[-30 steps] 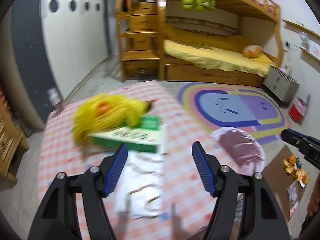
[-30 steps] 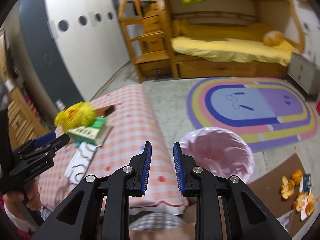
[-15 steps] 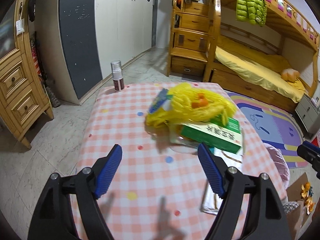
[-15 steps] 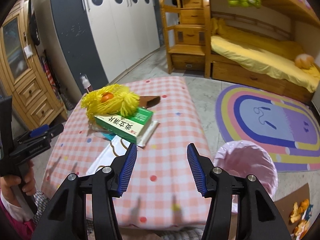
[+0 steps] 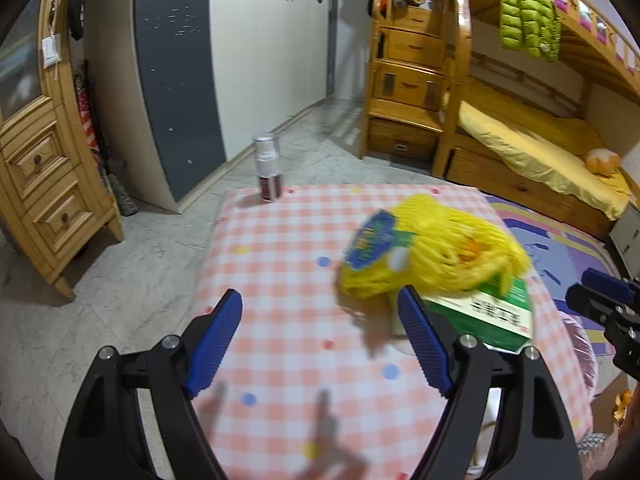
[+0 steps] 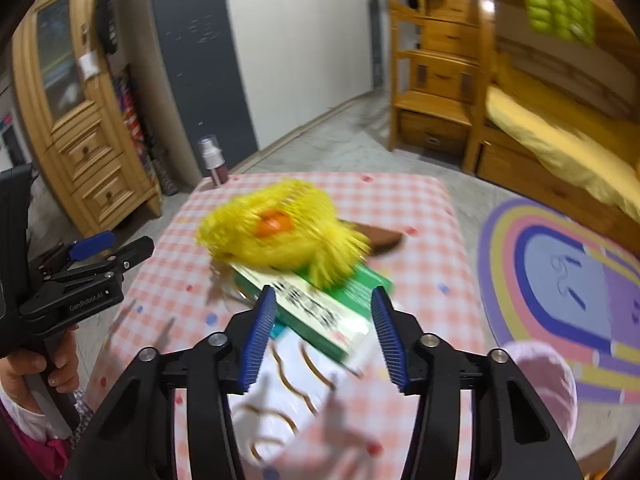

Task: Collect trash
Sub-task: 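Grasp the orange peel from the yellow foam net with the right tool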

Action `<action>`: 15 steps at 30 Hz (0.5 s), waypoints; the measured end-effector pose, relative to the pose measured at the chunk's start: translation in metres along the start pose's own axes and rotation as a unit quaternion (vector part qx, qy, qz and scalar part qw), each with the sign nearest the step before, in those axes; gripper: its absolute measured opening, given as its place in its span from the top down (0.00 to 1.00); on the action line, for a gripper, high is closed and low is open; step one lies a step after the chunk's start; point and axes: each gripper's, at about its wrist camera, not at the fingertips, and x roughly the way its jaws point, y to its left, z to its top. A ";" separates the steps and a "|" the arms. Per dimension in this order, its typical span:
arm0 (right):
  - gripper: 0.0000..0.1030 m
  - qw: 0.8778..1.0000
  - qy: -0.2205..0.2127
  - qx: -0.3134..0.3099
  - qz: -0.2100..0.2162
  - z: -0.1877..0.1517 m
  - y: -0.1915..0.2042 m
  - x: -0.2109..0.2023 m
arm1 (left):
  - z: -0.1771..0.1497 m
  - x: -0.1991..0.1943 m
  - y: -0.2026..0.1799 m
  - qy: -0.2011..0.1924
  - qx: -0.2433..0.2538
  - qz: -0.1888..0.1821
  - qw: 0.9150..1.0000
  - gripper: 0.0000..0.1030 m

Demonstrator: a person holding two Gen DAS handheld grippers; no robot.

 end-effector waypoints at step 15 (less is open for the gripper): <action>0.60 0.997 0.046 -0.060 -0.021 0.039 0.042 0.090 | 0.009 0.040 0.040 0.028 -0.032 0.015 0.999 0.24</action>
